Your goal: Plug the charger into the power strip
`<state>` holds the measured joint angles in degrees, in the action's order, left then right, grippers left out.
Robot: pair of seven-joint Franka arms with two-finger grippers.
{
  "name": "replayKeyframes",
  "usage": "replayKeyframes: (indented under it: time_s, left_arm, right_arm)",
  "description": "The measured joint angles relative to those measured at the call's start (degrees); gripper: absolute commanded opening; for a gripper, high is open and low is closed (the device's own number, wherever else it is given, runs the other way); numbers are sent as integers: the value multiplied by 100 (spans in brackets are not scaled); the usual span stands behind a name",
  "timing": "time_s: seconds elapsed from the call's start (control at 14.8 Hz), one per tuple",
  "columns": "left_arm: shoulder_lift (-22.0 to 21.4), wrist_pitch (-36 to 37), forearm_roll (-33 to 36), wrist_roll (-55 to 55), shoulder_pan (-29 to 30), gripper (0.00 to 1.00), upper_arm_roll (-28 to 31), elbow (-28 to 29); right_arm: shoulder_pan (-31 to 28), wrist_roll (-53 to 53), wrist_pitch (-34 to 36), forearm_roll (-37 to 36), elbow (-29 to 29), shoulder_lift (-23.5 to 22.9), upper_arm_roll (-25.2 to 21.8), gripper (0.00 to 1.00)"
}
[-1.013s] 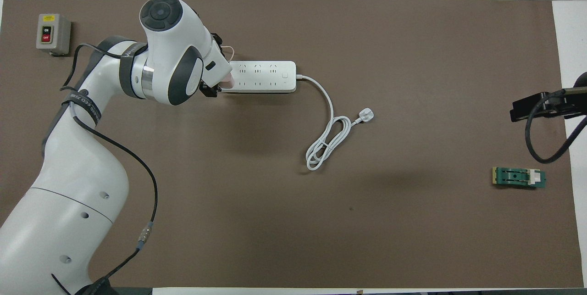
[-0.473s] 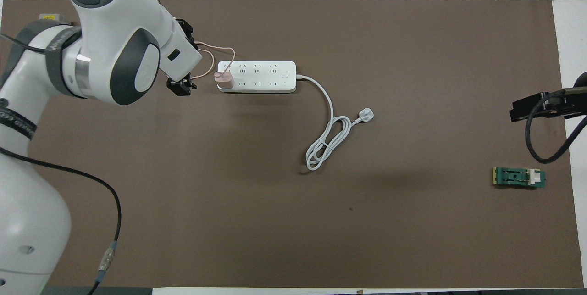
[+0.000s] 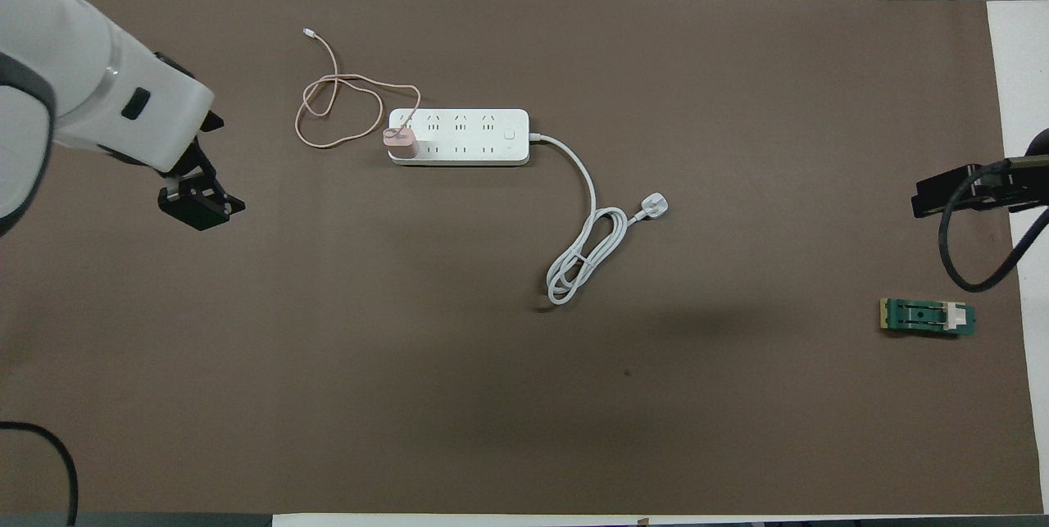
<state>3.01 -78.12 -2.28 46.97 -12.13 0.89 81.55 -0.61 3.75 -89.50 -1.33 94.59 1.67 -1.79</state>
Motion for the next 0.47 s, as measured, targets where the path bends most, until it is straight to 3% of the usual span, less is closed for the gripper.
replayKeyframes:
  time_s: [0.2, 0.47]
  left_arm:
    - [-352, 350, -2, -1581, 463, 100, 104, 41]
    - [-678, 647, 2, -2761, 748, 100, 149, 91]
  right_arm:
    - [0, 0, 0, 0, 0, 0, 0, 100]
    - [0, 0, 0, 0, 0, 0, 0, 100]
